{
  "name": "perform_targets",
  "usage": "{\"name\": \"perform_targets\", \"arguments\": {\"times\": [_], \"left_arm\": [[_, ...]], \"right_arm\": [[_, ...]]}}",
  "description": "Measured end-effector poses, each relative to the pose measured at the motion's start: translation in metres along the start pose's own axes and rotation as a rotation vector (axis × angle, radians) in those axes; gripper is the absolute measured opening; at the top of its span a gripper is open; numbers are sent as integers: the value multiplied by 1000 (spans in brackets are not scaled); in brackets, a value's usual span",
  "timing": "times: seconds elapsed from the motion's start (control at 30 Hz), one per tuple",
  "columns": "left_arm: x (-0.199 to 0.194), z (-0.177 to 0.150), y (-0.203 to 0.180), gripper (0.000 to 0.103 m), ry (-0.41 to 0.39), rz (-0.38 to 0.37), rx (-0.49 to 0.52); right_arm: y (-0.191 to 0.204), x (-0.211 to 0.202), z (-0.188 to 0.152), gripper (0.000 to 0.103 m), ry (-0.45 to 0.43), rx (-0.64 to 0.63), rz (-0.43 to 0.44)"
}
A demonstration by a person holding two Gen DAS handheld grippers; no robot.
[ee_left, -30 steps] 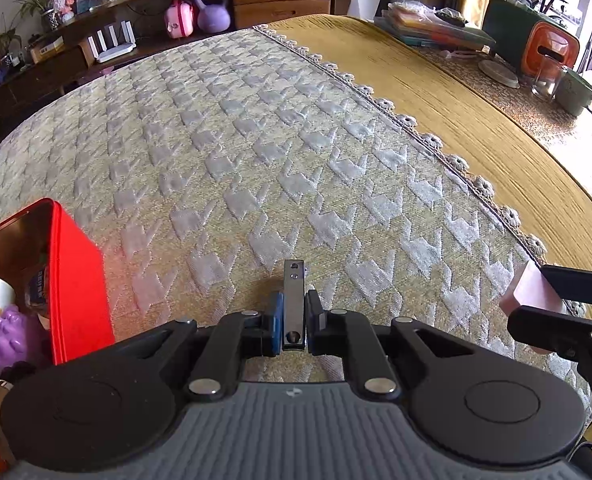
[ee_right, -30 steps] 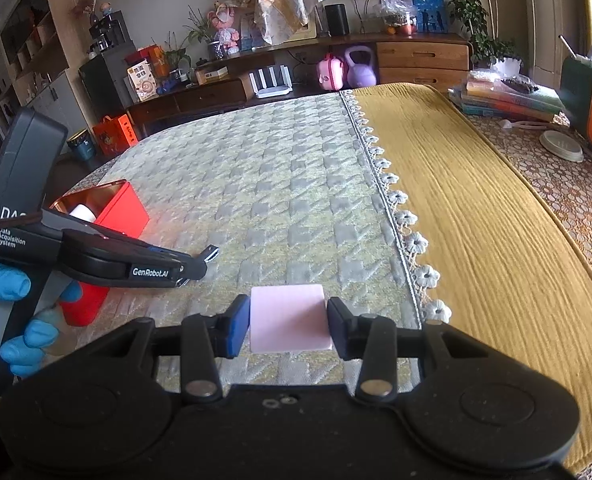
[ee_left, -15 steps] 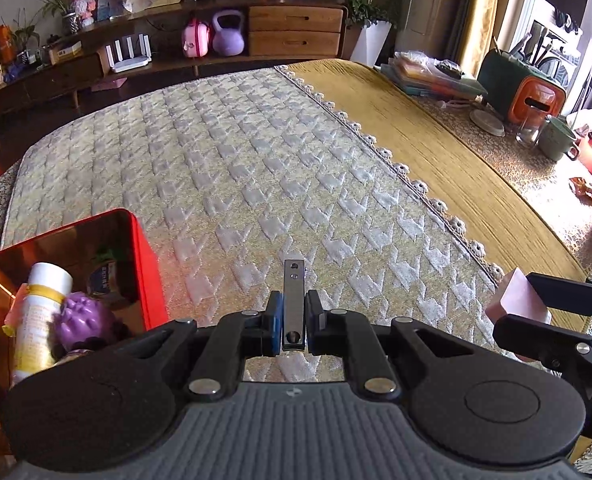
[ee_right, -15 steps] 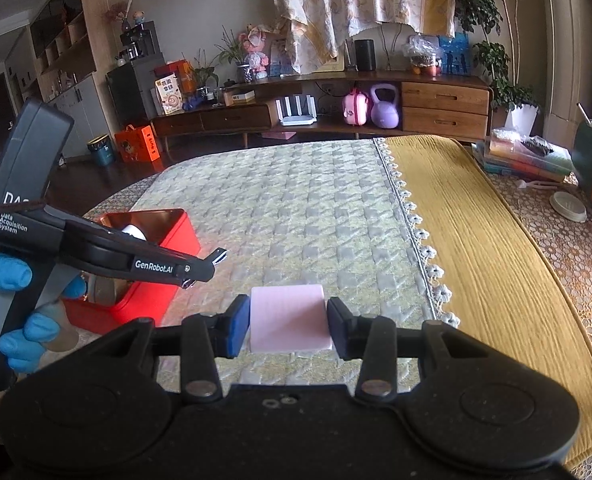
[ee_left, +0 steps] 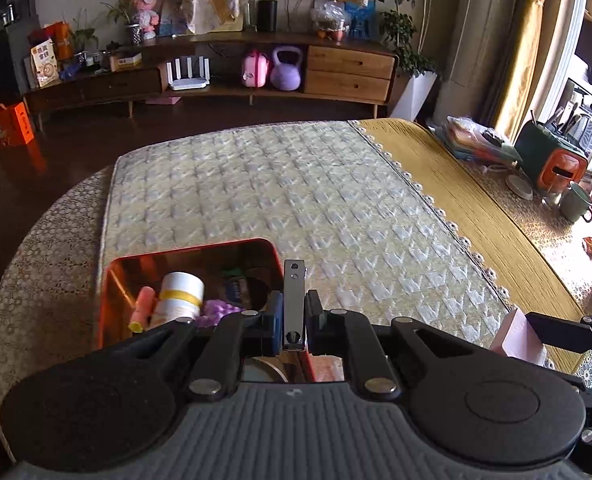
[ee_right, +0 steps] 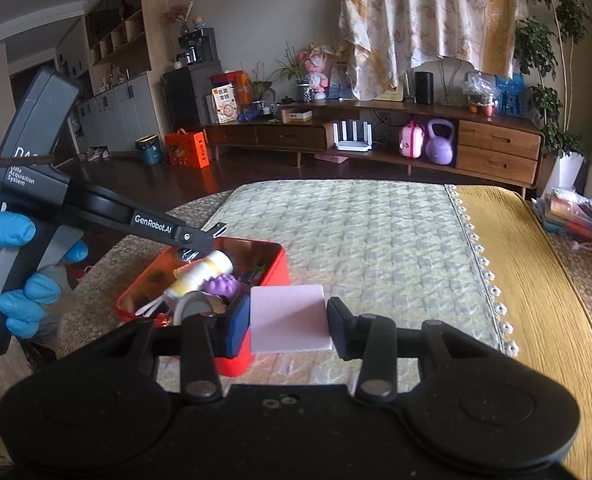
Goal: Organize rigid objects
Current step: 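Carry the nail clipper and pink pad over the red tin with both grippers, then lower both grippers into the tin and open them to drop the items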
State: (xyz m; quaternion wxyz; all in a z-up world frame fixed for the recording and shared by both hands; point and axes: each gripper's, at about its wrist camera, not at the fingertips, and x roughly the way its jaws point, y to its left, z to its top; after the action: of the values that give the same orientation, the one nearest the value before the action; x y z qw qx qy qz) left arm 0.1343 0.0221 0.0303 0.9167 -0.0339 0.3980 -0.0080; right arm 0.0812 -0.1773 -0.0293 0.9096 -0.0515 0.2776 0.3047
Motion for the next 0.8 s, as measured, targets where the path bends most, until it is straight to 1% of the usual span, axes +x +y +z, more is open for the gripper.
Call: {"name": "perform_targets", "arguments": {"times": [0.2, 0.43, 0.6, 0.8], "left_arm": [[-11, -5, 44, 11, 5, 37, -31], [-1, -16, 91, 11, 35, 74, -70], [14, -26, 112, 11, 71, 85, -78], [38, -38, 121, 11, 112, 87, -65]], "right_arm": [[27, 22, 13, 41, 3, -39, 35], [54, 61, 23, 41, 38, -103, 55], [61, 99, 28, 41, 76, -136, 49], [61, 147, 30, 41, 119, -177, 8]]}}
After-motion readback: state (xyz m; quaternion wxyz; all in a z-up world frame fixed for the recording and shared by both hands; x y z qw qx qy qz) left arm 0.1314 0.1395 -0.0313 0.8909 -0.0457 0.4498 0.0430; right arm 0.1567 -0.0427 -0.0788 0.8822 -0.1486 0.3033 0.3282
